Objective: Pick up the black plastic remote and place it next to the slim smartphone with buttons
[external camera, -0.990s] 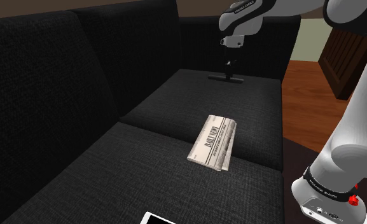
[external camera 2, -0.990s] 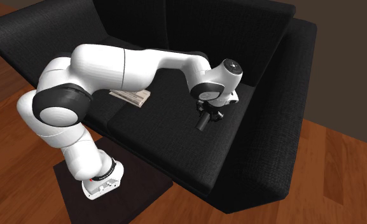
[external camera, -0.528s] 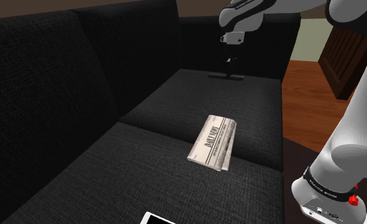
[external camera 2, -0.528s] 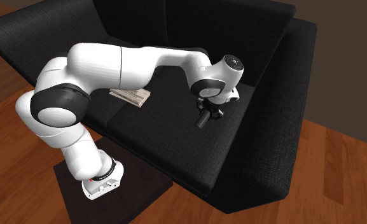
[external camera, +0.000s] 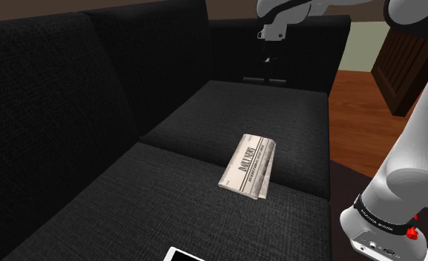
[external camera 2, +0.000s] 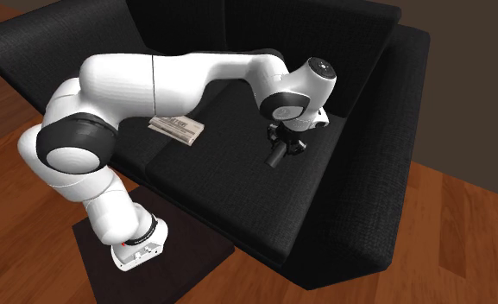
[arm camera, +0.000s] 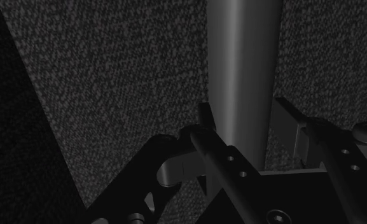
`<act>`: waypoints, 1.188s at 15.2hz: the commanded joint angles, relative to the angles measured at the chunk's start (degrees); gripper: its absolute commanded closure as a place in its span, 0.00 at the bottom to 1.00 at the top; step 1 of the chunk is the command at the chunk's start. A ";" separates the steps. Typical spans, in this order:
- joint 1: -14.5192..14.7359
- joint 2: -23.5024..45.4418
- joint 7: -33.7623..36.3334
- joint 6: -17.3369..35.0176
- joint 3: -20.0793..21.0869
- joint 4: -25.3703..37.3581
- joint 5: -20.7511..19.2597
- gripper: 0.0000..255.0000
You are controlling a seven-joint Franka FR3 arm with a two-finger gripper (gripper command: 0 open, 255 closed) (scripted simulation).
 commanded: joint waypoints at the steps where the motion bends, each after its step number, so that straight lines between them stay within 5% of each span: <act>1: -0.09 -0.12 0.09 -1.55 -0.08 1.43 -0.10 1.00; 5: -0.16 -0.23 0.46 -4.56 -0.14 4.36 -0.21 1.00; 18: 5.52 -25.73 16.65 0.17 8.88 -22.78 -5.06 1.00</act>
